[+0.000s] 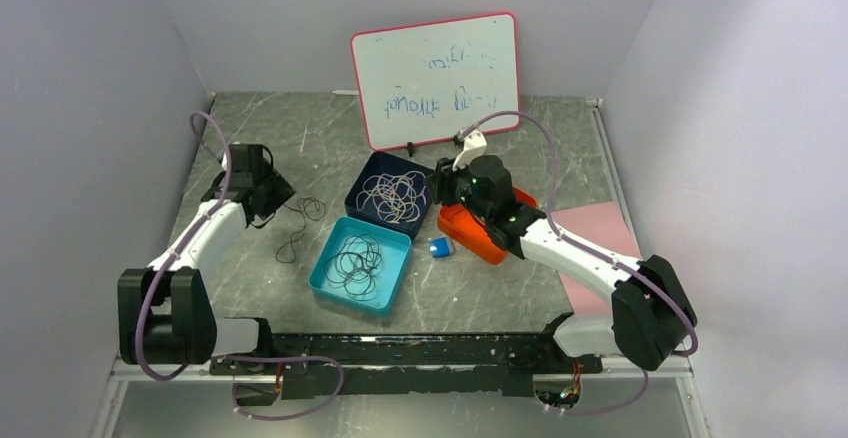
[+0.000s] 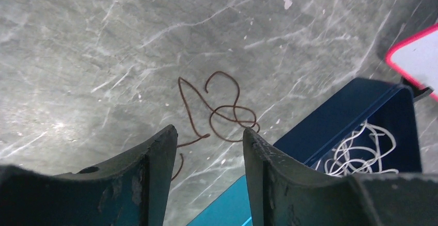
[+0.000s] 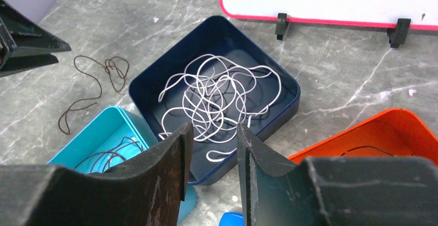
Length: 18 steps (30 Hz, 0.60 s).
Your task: Untangle the cables
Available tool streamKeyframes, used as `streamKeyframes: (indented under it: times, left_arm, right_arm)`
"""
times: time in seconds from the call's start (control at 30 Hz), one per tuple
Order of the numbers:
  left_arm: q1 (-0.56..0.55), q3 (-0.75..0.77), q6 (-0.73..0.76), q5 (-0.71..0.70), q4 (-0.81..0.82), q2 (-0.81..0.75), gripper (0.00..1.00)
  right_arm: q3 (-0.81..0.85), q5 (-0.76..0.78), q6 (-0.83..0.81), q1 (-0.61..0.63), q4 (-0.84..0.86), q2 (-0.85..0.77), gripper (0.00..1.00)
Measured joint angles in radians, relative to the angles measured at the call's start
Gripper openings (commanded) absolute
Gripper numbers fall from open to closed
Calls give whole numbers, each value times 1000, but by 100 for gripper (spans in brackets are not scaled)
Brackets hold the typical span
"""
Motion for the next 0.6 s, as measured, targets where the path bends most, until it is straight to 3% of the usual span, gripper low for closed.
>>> streamKeyframes:
  times: [0.37,0.5,0.6]
  left_arm:
    - [0,0,-143,-23,31,107,54]
    - [1,3,-157,-23,37,149,44]
    - [1,16,-156,-23,41,205,30]
  right_arm:
    - [-11,-1,3,0,-4,0,41]
    - [-11,-1,3,0,-4,0,41]
    - [-11,-1,3,0,-4,0,41]
